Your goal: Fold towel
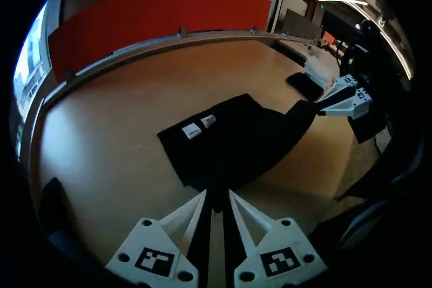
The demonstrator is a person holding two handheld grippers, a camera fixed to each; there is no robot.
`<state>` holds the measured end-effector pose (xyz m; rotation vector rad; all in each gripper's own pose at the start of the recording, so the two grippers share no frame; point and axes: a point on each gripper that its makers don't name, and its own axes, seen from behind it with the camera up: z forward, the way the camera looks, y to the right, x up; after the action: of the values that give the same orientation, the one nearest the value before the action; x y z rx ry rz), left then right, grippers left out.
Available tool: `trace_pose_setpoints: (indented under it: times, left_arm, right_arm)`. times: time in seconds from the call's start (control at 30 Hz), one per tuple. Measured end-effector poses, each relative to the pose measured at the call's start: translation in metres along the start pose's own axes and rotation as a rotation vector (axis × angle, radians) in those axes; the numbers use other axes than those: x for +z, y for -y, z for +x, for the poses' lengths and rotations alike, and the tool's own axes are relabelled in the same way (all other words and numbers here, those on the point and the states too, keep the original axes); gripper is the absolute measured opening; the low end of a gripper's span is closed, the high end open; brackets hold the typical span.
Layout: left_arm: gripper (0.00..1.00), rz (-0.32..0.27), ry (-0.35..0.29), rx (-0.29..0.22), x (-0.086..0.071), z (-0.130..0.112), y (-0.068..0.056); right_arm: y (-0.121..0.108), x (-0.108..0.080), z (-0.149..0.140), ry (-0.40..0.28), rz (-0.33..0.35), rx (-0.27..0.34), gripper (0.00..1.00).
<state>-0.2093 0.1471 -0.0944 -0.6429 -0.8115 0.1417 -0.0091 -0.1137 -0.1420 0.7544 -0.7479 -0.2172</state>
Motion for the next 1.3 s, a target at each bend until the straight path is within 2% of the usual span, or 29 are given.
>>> trace_pose_setpoints:
  times: [0.3,0.67,0.9,1.3]
  left_arm:
    - [0.13,0.038,-0.014,-0.029,0.021,0.021,0.024]
    - [0.13,0.073,0.008,-0.015,0.060,0.039,0.051]
    - [0.13,0.075,0.045,0.004,0.081,0.038,0.057]
    - [0.13,0.073,0.092,-0.003,0.106,0.025,0.064]
  right_arm:
    - [-0.027,0.022,0.011,0.014,-0.026,-0.012,0.16]
    - [-0.067,0.054,0.020,0.046,-0.055,-0.019,0.16]
    - [-0.082,0.068,0.017,0.072,-0.063,-0.020,0.16]
    - [-0.090,0.088,0.002,0.111,-0.057,0.014,0.16]
